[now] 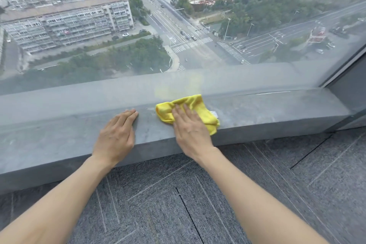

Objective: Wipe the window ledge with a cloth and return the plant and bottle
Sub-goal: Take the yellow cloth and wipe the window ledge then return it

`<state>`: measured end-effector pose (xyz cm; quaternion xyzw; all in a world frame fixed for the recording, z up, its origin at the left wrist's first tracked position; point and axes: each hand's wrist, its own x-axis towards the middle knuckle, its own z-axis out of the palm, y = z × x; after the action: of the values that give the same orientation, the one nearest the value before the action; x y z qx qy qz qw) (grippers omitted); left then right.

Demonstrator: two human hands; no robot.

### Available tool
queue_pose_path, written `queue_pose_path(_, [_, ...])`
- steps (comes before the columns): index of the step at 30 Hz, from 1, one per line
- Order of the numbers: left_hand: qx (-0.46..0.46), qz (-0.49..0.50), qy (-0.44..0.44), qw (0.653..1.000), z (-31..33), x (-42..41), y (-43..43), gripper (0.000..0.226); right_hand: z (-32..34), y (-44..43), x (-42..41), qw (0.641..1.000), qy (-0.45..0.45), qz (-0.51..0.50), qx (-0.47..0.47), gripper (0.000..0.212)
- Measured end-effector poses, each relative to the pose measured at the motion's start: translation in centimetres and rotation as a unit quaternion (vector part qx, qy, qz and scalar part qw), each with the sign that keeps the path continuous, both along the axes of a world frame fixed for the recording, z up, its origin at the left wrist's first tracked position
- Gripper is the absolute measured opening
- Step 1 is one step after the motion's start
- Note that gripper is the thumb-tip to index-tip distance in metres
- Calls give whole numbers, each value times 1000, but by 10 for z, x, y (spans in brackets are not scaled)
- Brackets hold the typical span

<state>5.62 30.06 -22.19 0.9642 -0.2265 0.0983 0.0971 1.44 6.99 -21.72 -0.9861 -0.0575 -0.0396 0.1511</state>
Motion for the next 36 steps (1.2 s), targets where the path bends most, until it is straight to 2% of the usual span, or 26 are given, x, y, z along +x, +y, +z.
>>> queue_pose_path(2, [-5, 1, 0, 1000, 1, 1, 0, 52, 2, 10, 2, 1000, -7, 25, 0, 58])
queue_pose_path(5, [-5, 0, 8, 1000, 2, -1, 3, 53, 2, -28, 3, 1000, -11, 12, 18, 47])
queue_pose_path(11, [-6, 2, 8, 1000, 2, -1, 3, 53, 1, -128, -7, 984, -48, -170, 20, 44])
queue_pose_path(15, [-8, 0, 21, 1000, 1, 0, 4, 52, 3, -104, -1, 966, -35, -248, 70, 44])
queue_pose_path(18, [-21, -3, 27, 999, 3, 1, 3, 52, 1, -41, -4, 986, -52, -146, 59, 43])
queue_pose_path(21, [-79, 6, 47, 996, 8, -2, 5, 48, -3, 30, 1, 997, -48, -51, 43, 49])
queue_pose_path(25, [-161, 120, 63, 977, 25, -8, 33, 44, -4, 105, 12, 999, -35, 23, 26, 49])
queue_pose_path(28, [-142, 162, 72, 974, 31, -12, 77, 45, -4, 149, 18, 995, -21, 92, 19, 49])
queue_pose_path(32, [-156, 163, 114, 968, 32, -19, 112, 48, -1, 189, 13, 984, -14, 177, 31, 51])
queue_pose_path(36, [-171, 96, 138, 971, 34, -21, 115, 55, 11, 174, 8, 963, 38, 253, 81, 43])
